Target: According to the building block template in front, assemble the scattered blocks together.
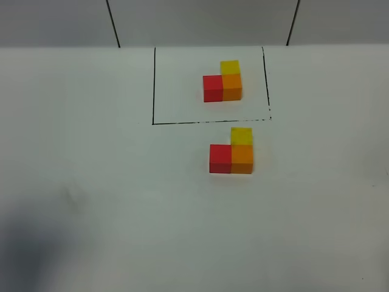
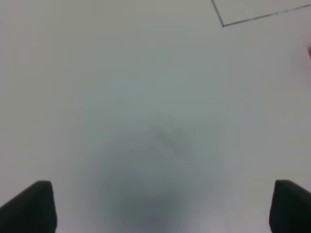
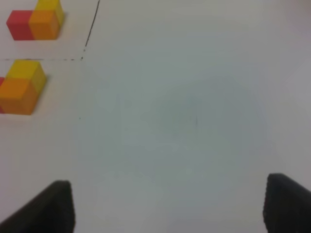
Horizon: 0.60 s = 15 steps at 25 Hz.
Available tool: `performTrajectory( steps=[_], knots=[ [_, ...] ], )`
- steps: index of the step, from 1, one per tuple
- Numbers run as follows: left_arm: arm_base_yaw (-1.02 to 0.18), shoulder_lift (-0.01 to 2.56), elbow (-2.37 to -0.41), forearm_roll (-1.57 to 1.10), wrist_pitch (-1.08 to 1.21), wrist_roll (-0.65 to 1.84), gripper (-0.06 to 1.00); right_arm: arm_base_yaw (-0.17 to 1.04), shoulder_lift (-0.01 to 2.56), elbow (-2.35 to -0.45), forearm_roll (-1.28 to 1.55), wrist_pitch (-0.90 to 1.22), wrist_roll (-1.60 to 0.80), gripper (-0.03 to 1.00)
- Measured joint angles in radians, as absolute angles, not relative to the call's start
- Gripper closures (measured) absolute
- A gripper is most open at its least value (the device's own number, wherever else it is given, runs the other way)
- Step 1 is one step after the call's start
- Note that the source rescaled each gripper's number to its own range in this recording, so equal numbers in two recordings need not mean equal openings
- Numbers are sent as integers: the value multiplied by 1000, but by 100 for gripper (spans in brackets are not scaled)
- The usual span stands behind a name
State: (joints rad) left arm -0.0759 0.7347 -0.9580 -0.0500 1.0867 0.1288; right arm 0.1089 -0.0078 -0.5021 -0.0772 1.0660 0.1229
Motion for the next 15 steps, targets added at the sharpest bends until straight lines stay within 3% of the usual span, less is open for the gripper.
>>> performTrajectory(
  steps=[8, 15],
  knots=[
    [-76, 349, -677, -53, 1088, 49, 7, 109, -8, -502, -77, 1066, 123, 35],
    [-76, 79, -562, -87, 1086, 50, 10, 109, -8, -502, -77, 1066, 123, 35]
  ],
)
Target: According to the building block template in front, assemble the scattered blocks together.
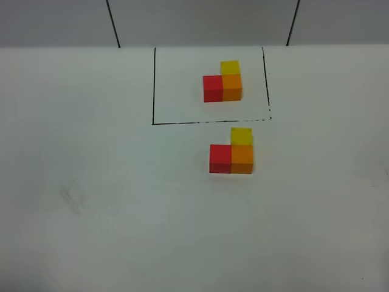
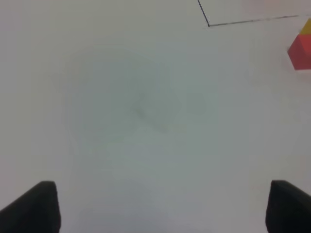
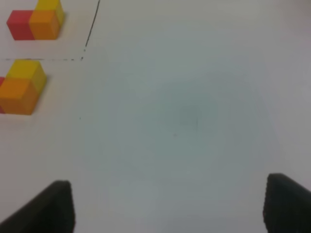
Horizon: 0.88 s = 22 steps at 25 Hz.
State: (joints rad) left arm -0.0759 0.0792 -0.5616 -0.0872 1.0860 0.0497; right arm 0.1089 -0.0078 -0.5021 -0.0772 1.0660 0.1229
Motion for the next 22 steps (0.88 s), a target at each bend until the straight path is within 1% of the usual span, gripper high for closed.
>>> performTrajectory(
  steps=[3, 10, 18, 22],
  knots=[
    [-76, 1, -523, -90, 1083, 50, 11, 109, -8, -502, -77, 1066, 123, 35],
    [-76, -6, -505, -73, 1083, 20, 18, 109, -8, -502, -77, 1066, 123, 35],
    [-76, -6, -505, -57, 1083, 0, 22, 109, -8, -502, -77, 1066, 123, 35],
    [-76, -6, -505, -56, 1083, 0, 27, 109, -8, -502, -77, 1066, 123, 35]
  ],
)
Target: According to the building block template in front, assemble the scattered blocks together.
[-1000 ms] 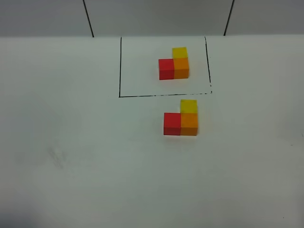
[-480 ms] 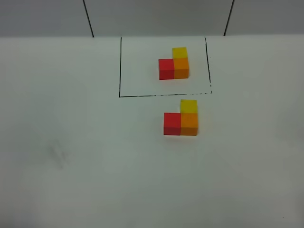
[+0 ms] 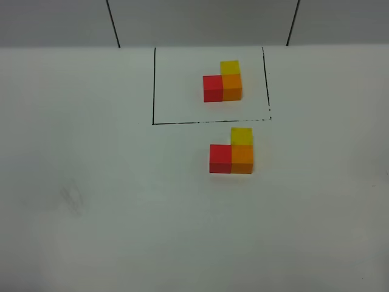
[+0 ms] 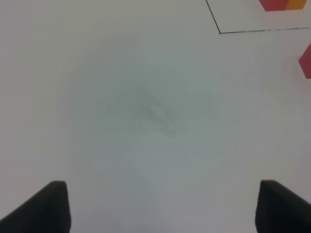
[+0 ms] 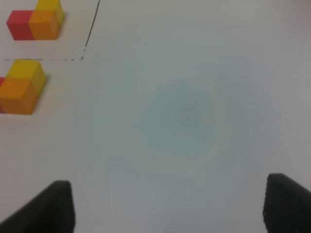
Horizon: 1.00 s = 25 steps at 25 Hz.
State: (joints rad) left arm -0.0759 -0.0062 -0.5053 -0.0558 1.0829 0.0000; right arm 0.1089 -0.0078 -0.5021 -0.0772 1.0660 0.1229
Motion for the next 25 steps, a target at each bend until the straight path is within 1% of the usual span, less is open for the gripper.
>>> performTrajectory(
  steps=[4, 9, 25],
  knots=[
    [-76, -6, -505, -56, 1083, 0, 33, 109, -8, -502, -77, 1066, 123, 35],
    [-76, -6, -505, -55, 1083, 0, 39, 109, -8, -502, -77, 1066, 123, 35],
    [-76, -6, -505, -53, 1083, 0, 40, 109, -8, -502, -77, 1066, 123, 35]
  ],
)
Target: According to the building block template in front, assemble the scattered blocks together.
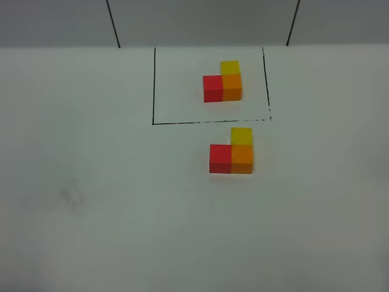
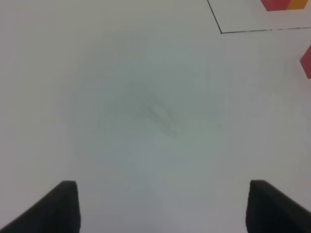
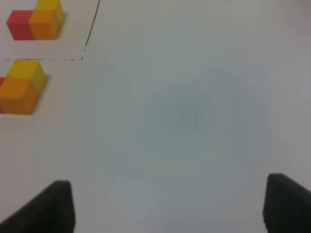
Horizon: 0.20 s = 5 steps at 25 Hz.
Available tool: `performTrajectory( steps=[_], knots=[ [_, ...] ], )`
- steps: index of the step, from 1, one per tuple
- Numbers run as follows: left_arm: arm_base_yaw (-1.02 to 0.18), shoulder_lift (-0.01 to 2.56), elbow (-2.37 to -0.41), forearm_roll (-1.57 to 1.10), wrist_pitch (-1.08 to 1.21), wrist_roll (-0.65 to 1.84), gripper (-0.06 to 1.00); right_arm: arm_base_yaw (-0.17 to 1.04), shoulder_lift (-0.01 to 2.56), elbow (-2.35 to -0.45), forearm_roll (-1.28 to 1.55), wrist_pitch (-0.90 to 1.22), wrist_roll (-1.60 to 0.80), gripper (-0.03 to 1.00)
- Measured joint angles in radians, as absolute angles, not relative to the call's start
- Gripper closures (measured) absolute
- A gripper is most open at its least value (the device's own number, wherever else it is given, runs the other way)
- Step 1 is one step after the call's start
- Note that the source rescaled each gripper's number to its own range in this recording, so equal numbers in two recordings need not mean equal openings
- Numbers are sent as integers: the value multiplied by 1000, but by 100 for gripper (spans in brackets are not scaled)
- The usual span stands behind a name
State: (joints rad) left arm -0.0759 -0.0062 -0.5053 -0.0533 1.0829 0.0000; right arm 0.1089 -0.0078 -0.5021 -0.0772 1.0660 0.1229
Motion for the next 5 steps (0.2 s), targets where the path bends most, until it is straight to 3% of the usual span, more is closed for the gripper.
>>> performTrajectory(
  steps=[5],
  knots=[
    [-76, -6, -505, -53, 1083, 0, 40, 109, -8, -502, -77, 1066, 123, 35]
  ],
)
